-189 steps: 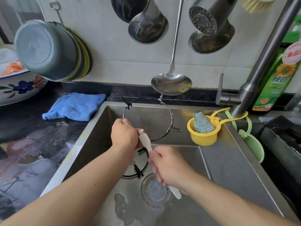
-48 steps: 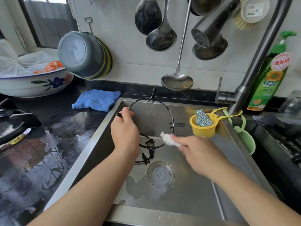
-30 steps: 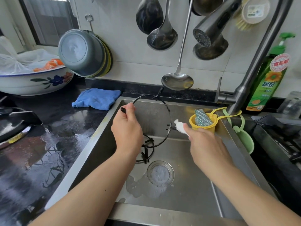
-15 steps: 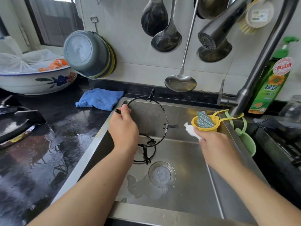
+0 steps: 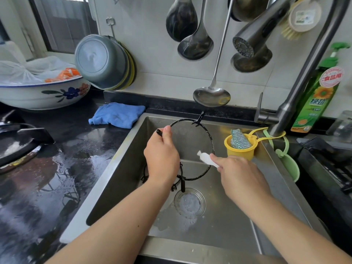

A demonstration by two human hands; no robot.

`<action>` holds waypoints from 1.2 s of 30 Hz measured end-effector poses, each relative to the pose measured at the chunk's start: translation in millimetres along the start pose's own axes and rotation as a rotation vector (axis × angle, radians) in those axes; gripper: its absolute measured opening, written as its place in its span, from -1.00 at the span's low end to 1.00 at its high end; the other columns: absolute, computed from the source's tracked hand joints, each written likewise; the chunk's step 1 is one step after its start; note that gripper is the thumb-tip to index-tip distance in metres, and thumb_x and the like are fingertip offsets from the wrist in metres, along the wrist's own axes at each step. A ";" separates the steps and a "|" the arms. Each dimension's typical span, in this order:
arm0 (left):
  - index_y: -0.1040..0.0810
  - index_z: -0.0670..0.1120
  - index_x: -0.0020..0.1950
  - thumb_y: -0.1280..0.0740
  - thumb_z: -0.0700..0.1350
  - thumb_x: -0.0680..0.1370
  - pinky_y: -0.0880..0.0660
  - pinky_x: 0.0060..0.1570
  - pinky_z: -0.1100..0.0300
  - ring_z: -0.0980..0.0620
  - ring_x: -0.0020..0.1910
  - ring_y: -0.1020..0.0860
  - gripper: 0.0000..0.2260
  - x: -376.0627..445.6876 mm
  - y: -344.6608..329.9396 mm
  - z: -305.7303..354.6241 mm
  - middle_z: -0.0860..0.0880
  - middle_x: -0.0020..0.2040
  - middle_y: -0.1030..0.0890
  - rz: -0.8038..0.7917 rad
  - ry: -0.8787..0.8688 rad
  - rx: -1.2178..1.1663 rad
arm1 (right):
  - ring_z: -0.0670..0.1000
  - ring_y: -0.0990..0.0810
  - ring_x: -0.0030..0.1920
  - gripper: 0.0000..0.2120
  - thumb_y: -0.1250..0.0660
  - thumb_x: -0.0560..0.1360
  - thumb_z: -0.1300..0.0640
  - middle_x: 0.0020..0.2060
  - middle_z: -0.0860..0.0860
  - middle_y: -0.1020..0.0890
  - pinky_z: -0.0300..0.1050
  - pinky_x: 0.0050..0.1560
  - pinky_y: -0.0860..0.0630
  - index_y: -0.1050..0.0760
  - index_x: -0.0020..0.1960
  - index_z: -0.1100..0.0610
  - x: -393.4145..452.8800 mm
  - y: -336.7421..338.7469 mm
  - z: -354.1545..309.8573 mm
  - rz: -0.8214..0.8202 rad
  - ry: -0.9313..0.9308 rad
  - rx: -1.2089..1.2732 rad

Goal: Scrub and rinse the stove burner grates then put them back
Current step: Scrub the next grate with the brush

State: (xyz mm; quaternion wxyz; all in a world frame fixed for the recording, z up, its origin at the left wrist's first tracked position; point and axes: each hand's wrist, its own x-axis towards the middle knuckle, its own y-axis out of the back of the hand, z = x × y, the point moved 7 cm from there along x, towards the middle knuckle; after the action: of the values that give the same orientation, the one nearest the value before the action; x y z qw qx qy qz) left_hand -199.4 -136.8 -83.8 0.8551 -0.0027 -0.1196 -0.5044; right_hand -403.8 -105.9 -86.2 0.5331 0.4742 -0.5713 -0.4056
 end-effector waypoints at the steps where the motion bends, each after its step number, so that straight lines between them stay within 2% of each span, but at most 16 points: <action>1: -0.58 -0.13 -0.07 -0.16 0.06 0.72 -0.36 -0.31 0.45 0.19 -0.36 -0.44 -0.64 -0.6 0.5 1.9 0.01 -0.29 -0.53 -0.010 -0.012 0.007 | 0.07 -0.50 -0.20 -0.47 -0.22 0.63 0.17 -0.15 -0.05 -0.49 -0.06 -0.33 -0.36 -0.30 0.50 -0.27 1.1 0.9 2.6 0.007 -0.010 -0.023; 4: -0.54 -0.04 -0.13 -0.16 0.09 0.72 -0.36 -0.31 0.39 0.26 -0.37 -0.44 -0.66 -1.8 2.3 8.6 0.00 -0.33 -0.52 -0.036 -0.076 0.038 | 0.08 -0.43 -0.23 -0.48 -0.21 0.64 0.16 -0.13 -0.04 -0.48 -0.07 -0.32 -0.34 -0.30 0.52 -0.25 1.2 11.3 11.8 0.068 -0.049 -0.038; 6: -0.55 -0.05 -0.11 -0.16 0.10 0.72 -0.38 -0.29 0.37 0.23 -0.35 -0.44 -0.66 0.4 3.2 9.1 -0.05 -0.31 -0.55 -0.046 -0.089 0.031 | 0.07 -0.44 -0.22 -0.53 -0.21 0.66 0.11 -0.15 -0.05 -0.50 -0.05 -0.30 -0.38 -0.33 0.50 -0.24 2.2 14.1 9.1 0.080 -0.030 0.017; 8: -0.55 -0.03 -0.11 -0.16 0.10 0.71 -0.38 -0.29 0.32 0.19 -0.37 -0.42 -0.67 -1.0 0.3 11.4 -0.01 -0.35 -0.50 -0.071 -0.112 0.035 | 0.06 -0.45 -0.24 -0.56 -0.21 0.66 0.09 -0.21 -0.06 -0.46 -0.06 -0.33 -0.37 -0.35 0.49 -0.24 4.9 11.7 3.0 0.065 0.025 0.016; 11: -0.55 0.00 -0.09 -0.17 0.11 0.71 -0.36 -0.36 0.25 0.16 -0.43 -0.37 -0.69 -7.5 -5.1 15.0 0.05 -0.40 -0.45 -0.114 -0.160 0.032 | 0.07 -0.49 -0.21 -0.48 -0.19 0.64 0.17 -0.20 -0.05 -0.44 -0.05 -0.34 -0.38 -0.30 0.49 -0.30 6.2 -1.7 -1.0 -0.062 0.021 -0.042; 14: -0.57 0.02 -0.05 -0.18 0.11 0.70 -0.42 -0.34 0.11 0.15 -0.45 -0.35 -0.72 -11.1 -7.5 17.1 0.07 -0.43 -0.44 -0.141 -0.191 0.027 | 0.12 -0.55 -0.12 -0.44 -0.18 0.61 0.18 -0.07 0.01 -0.54 -0.04 -0.27 -0.49 -0.29 0.43 -0.39 -4.0 -16.3 -3.7 -0.212 0.007 -0.003; 18: -0.58 0.01 0.00 -0.19 0.10 0.71 -0.44 -0.31 0.07 0.13 -0.45 -0.38 -0.74 -15.0 -10.5 26.5 0.10 -0.43 -0.45 -0.155 -0.284 0.058 | 0.09 -0.42 -0.24 -0.44 -0.16 0.62 0.23 -0.15 0.00 -0.45 -0.04 -0.32 -0.38 -0.27 0.51 -0.25 7.7 0.9 8.0 -0.038 -0.032 -0.074; 22: -0.59 -0.05 0.09 -0.15 0.11 0.70 -0.47 -0.30 0.03 0.04 -0.36 -0.48 -0.69 -24.5 -15.4 34.9 0.06 -0.36 -0.52 -0.192 -0.457 0.206 | 0.09 -0.37 -0.20 -0.42 -0.14 0.61 0.26 -0.16 0.01 -0.37 -0.05 -0.30 -0.33 -0.26 0.53 -0.21 0.5 -7.3 -5.0 -0.160 0.030 -0.100; 25: -0.59 -0.06 0.12 -0.15 0.12 0.70 -0.50 -0.26 -0.04 -0.02 -0.30 -0.53 -0.67 -26.2 -18.3 39.5 0.01 -0.30 -0.57 -0.173 -0.518 0.219 | 0.10 -0.38 -0.21 -0.43 -0.14 0.62 0.25 -0.17 0.01 -0.37 -0.04 -0.29 -0.36 -0.27 0.53 -0.21 7.6 1.8 8.4 -0.087 -0.032 -0.110; 27: -0.59 -0.05 0.14 -0.13 0.15 0.69 -0.51 -0.23 -0.05 -0.04 -0.26 -0.55 -0.65 -28.8 -20.2 41.3 0.00 -0.25 -0.60 -0.166 -0.564 0.256 | 0.13 -0.43 -0.18 -0.39 -0.14 0.59 0.28 -0.17 0.00 -0.41 -0.03 -0.26 -0.40 -0.27 0.49 -0.27 2.3 -7.5 -2.9 -0.150 0.015 -0.083; 29: -0.59 -0.05 0.15 -0.12 0.16 0.69 -0.52 -0.21 -0.05 -0.03 -0.24 -0.57 -0.63 -28.6 -20.1 40.2 0.00 -0.23 -0.61 -0.163 -0.572 0.258 | 0.19 -0.55 -0.06 -0.34 -0.15 0.57 0.26 -0.05 0.01 -0.54 -0.02 -0.18 -0.49 -0.24 0.46 -0.39 -10.8 -23.0 -20.5 -0.250 0.104 -0.031; 30: -0.60 -0.06 0.15 -0.13 0.14 0.69 -0.52 -0.21 -0.05 -0.03 -0.25 -0.56 -0.64 -27.6 -19.0 39.4 -0.01 -0.24 -0.61 -0.157 -0.567 0.245 | 0.19 -0.55 -0.06 -0.33 -0.15 0.57 0.26 -0.04 0.02 -0.54 -0.02 -0.19 -0.49 -0.23 0.45 -0.42 -9.8 -23.3 -18.0 -0.248 0.103 -0.022; 33: -0.59 -0.07 0.14 -0.15 0.10 0.70 -0.50 -0.23 -0.05 -0.01 -0.29 -0.54 -0.68 -25.6 -17.3 40.1 0.00 -0.28 -0.59 -0.147 -0.568 0.224 | 0.12 -0.41 -0.20 -0.34 -0.13 0.58 0.29 -0.15 0.03 -0.39 -0.03 -0.27 -0.39 -0.22 0.51 -0.31 6.1 -7.7 7.0 -0.157 -0.044 -0.077; 36: -0.60 -0.07 0.13 -0.15 0.10 0.70 -0.51 -0.25 -0.01 0.03 -0.31 -0.54 -0.68 -23.6 -15.3 38.4 0.03 -0.30 -0.57 -0.149 -0.544 0.227 | 0.11 -0.38 -0.19 -0.34 -0.13 0.56 0.32 -0.24 -0.05 -0.32 -0.02 -0.27 -0.35 -0.24 0.48 -0.29 -3.8 -13.9 -13.1 -0.181 0.055 -0.067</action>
State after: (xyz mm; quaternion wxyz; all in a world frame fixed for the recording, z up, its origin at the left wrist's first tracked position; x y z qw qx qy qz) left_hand -231.3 -119.1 -53.2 0.7473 -0.0335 -0.3996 -0.5297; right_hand -389.3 -104.8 -99.2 0.5253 0.5170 -0.4972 -0.4578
